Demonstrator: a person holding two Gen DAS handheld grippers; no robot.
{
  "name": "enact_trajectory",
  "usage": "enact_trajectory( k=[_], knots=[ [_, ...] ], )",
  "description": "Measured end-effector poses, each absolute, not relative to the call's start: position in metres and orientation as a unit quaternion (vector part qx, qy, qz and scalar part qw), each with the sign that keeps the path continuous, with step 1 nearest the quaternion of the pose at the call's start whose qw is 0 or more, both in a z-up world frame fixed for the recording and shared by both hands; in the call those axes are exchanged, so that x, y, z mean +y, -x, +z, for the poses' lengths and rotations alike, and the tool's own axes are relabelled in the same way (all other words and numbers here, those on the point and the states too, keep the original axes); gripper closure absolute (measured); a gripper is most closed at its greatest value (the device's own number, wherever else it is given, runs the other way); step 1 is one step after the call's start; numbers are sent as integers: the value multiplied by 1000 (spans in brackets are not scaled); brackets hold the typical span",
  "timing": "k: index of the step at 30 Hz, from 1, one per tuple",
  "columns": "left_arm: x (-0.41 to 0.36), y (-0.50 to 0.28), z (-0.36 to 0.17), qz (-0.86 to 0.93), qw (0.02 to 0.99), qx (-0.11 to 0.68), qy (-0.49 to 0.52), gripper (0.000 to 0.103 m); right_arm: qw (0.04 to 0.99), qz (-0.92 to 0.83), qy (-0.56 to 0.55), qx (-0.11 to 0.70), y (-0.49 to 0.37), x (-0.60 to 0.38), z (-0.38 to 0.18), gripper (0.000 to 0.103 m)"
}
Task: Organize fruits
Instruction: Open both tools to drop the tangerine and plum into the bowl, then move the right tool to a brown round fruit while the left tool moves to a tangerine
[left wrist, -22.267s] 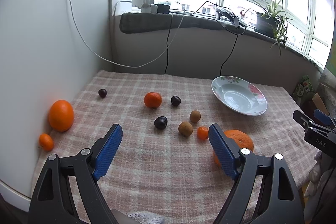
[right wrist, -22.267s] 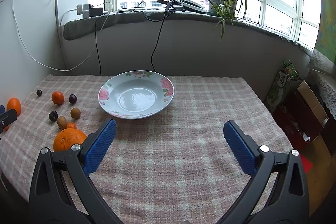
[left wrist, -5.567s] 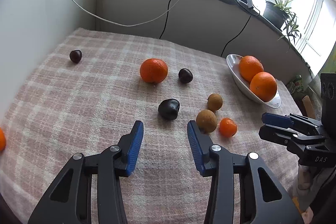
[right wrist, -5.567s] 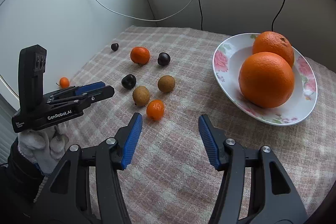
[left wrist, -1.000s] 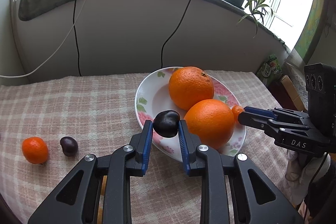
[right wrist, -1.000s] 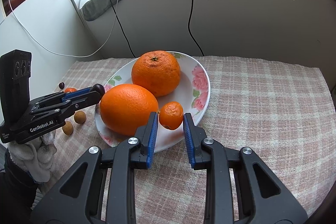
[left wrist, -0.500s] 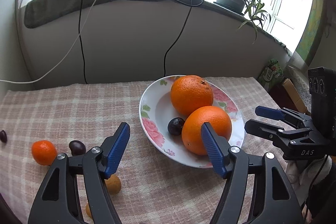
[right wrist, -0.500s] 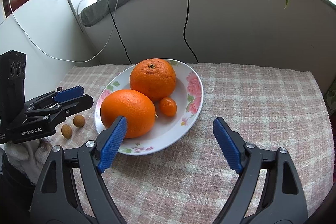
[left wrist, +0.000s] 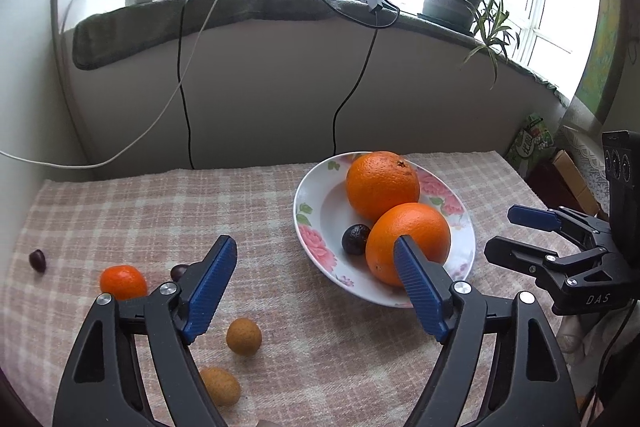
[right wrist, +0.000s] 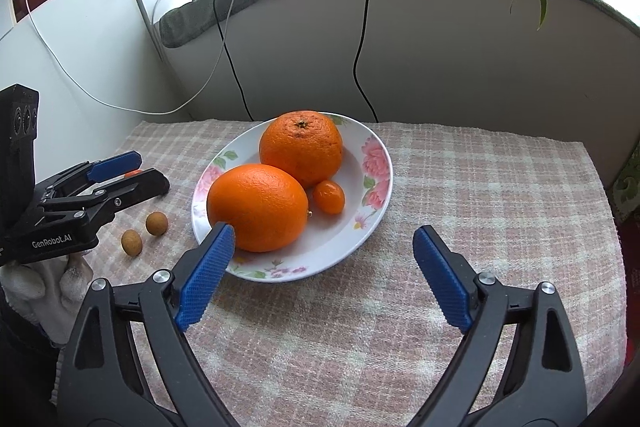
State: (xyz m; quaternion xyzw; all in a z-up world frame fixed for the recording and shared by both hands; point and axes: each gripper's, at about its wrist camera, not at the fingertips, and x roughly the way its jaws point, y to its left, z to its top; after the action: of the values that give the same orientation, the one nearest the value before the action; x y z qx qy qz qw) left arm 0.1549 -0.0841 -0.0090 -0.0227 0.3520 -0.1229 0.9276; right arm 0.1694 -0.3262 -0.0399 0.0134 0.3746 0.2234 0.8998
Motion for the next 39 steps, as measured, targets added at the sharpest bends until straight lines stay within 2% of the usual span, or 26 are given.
enact_trajectory(
  k=[16,30,35,39],
  knots=[
    [-37,-125,-2,-80,936,340,33,22,900,259,8,349,-143,-284,-26,10],
    [40,-109,-24,-25,930,360,62,23,881,323,56,342,-124,-217,-29,10],
    [57,-108,-37,-21,924,374,80,33,867,349,61,351,-122,-195,-36,10],
    [67,-112,-43,-28,918,382,104,37,852,373,74,361,-117,-175,-44,12]
  ],
)
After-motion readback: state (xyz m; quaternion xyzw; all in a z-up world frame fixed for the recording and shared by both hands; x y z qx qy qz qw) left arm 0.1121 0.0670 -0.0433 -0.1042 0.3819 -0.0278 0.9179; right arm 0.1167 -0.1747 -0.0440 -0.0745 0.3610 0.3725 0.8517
